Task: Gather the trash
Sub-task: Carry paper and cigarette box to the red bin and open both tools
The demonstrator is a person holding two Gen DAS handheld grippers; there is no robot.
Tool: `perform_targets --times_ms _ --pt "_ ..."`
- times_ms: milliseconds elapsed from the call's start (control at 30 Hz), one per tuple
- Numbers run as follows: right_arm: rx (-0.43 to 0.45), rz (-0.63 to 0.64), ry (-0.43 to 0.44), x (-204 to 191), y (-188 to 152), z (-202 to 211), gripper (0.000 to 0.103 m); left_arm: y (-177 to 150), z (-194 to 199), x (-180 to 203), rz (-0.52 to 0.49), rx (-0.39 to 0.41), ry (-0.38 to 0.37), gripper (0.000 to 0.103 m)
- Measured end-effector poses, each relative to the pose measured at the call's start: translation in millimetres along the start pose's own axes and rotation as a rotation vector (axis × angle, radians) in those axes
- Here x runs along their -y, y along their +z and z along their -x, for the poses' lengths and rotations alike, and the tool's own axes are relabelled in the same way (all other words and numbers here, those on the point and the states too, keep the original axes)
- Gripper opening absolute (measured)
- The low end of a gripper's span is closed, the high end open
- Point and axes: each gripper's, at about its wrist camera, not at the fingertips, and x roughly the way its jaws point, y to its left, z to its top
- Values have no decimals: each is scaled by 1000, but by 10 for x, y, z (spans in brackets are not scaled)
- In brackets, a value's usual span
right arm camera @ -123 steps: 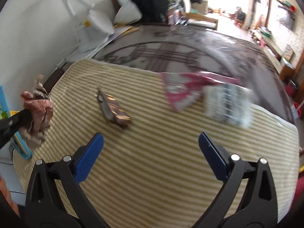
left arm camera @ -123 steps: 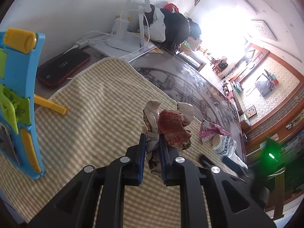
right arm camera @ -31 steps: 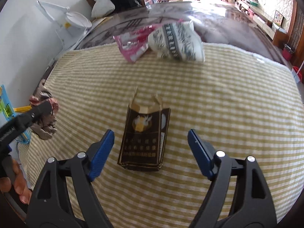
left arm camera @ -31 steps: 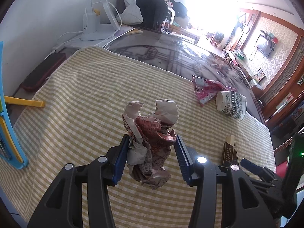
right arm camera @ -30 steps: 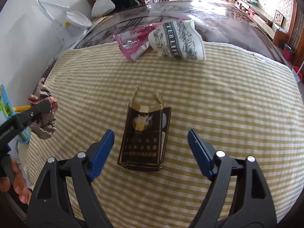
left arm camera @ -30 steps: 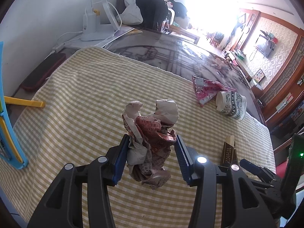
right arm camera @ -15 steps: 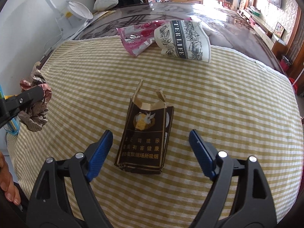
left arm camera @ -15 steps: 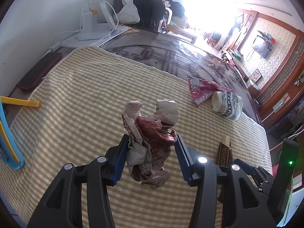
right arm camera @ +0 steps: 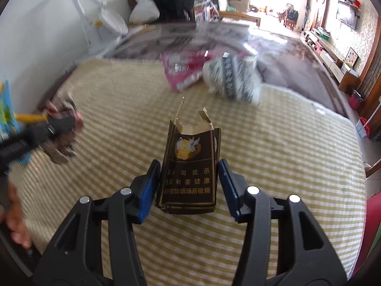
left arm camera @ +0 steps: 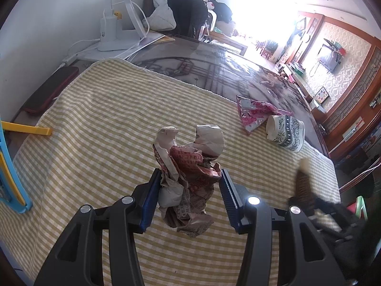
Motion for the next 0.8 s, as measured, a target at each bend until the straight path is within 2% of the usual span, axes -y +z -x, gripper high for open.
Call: perform_targets --times_ms 167,300,500,667,800 --pt "77 -69 -41 461 35 452 49 -21 40 98 -42 14 2 47" --pt "127 -217 -107 1189 -93 880 49 -144 142 387 -98 31 -54 47" --pt "172 -517 -202 2365 -583 1474 50 -521 175 1202 -191 -43 -243 47" --pt "169 -627 -350 2884 -991 1807 50 -810 338 2170 -336 -78 -412 47" --pt "187 -768 -374 3250 -1319 2011 50 -1001 421 2867 -404 -138 -555 47"
